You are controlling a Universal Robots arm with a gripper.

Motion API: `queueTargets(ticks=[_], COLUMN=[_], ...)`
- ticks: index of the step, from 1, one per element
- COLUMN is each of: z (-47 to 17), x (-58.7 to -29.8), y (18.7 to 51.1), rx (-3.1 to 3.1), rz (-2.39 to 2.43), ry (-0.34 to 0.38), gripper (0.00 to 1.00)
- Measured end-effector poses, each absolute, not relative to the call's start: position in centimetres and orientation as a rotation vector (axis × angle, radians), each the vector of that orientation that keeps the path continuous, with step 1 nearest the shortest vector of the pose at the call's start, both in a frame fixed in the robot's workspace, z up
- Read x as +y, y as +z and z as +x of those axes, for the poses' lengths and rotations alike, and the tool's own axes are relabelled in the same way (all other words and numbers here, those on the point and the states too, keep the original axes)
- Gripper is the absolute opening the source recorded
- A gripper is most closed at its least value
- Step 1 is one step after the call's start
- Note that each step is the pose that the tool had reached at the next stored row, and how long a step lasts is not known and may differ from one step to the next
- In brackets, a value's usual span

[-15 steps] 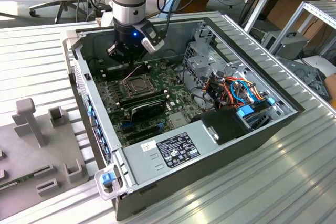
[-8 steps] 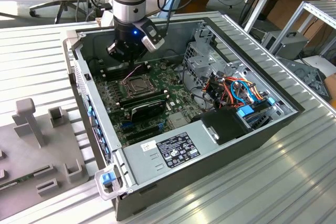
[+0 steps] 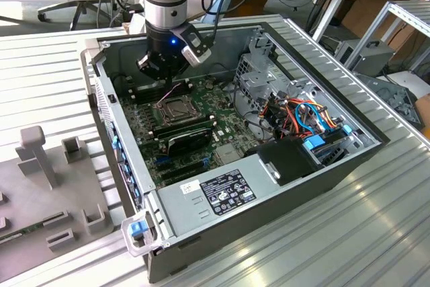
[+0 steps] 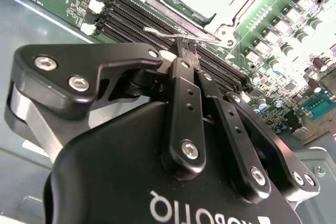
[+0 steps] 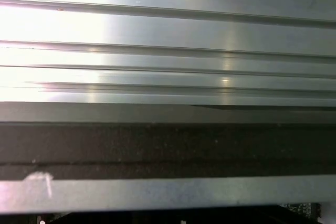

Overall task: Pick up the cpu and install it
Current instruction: 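Install the first cpu locking lever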

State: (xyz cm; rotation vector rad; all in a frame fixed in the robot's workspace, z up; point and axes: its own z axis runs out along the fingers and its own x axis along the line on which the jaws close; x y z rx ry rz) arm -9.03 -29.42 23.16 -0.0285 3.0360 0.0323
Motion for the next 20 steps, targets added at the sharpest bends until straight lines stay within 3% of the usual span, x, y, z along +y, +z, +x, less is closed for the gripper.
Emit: queueTargets(ticks=[20], z=[-8.89], x=[-29.42], y=[22.56], rx=[3.036], rz=[-0.028], ry=[0.032], gripper=[0.11])
